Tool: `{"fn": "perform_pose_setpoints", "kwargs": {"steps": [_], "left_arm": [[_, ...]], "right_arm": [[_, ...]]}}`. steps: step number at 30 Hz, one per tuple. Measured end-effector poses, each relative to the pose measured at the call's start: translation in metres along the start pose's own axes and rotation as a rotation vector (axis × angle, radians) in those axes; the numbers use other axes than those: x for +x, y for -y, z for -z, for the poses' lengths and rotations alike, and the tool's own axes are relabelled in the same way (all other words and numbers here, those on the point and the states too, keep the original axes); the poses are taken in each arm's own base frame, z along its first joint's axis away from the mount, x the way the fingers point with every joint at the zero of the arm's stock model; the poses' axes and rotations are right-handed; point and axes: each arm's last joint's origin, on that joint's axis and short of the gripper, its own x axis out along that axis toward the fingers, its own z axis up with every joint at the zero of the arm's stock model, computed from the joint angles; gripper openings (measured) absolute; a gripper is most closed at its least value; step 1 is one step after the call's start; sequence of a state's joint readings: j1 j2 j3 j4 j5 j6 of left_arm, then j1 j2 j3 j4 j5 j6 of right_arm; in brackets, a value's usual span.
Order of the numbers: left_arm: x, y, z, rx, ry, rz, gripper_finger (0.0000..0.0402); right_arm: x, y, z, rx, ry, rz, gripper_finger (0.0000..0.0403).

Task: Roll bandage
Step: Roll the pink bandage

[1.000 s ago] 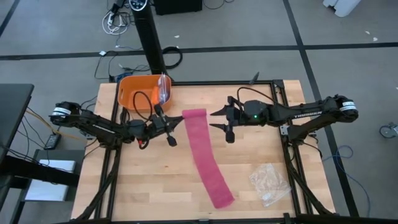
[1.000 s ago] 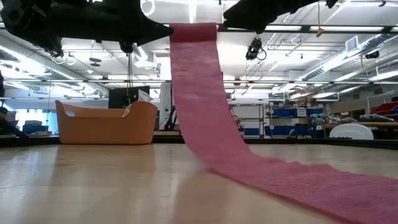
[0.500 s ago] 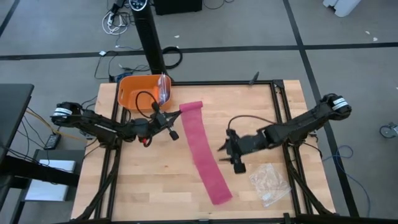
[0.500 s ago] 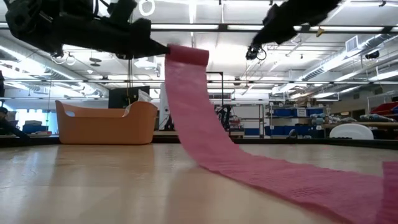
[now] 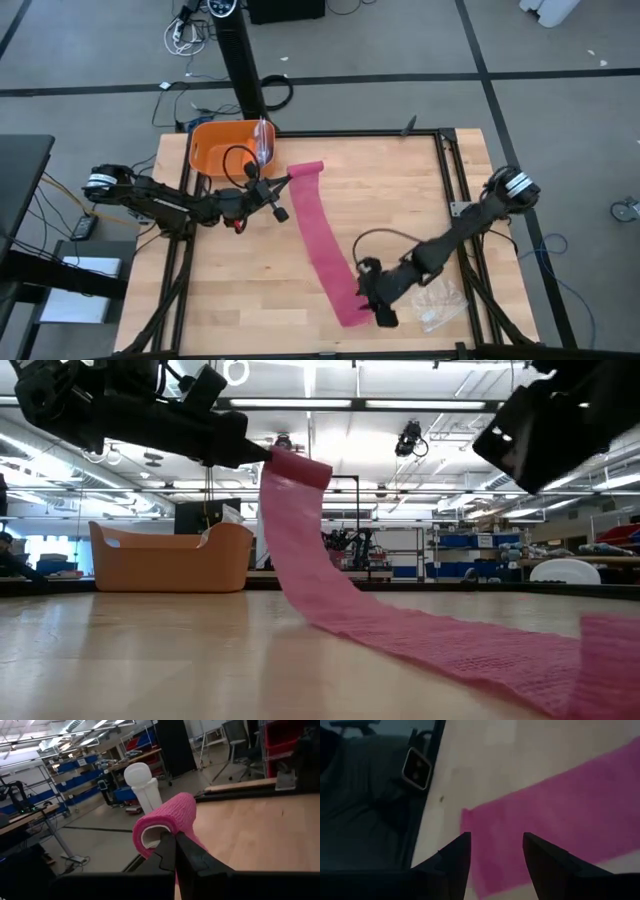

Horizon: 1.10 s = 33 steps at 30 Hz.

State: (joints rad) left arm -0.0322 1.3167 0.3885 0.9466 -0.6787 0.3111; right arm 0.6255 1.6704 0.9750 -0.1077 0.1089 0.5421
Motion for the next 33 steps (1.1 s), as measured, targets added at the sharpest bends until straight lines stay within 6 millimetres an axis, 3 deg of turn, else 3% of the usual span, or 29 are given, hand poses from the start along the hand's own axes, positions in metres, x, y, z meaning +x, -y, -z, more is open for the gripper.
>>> {"fn": "perform_pose_setpoints", "kwargs": {"steps": [5, 16, 22, 29, 33], "left_arm": [[0.0, 0.0, 0.0, 0.001, -0.001, 0.002, 0.0002], [0.0, 0.001, 0.0, 0.001, 0.009, 0.028, 0.0002], [0.0, 0.001, 0.0, 0.0, 0.012, 0.037, 0.0002], [0.0, 0.001, -0.001, -0.007, 0.027, 0.059, 0.0001], [0.0, 0.002, -0.001, -0.005, 0.024, 0.06, 0.0001]], "right_arm": [[0.023, -0.022, -0.003, -0.027, -0.092, 0.025, 0.0181], [0.06, -0.04, -0.002, -0.01, -0.295, 0.088, 0.0155], [0.061, -0.043, -0.003, -0.003, -0.289, 0.111, 0.0132], [0.058, -0.037, 0.004, -0.025, -0.348, 0.172, 0.0076], [0.058, -0.038, 0.004, -0.029, -0.357, 0.159, 0.007]]}}
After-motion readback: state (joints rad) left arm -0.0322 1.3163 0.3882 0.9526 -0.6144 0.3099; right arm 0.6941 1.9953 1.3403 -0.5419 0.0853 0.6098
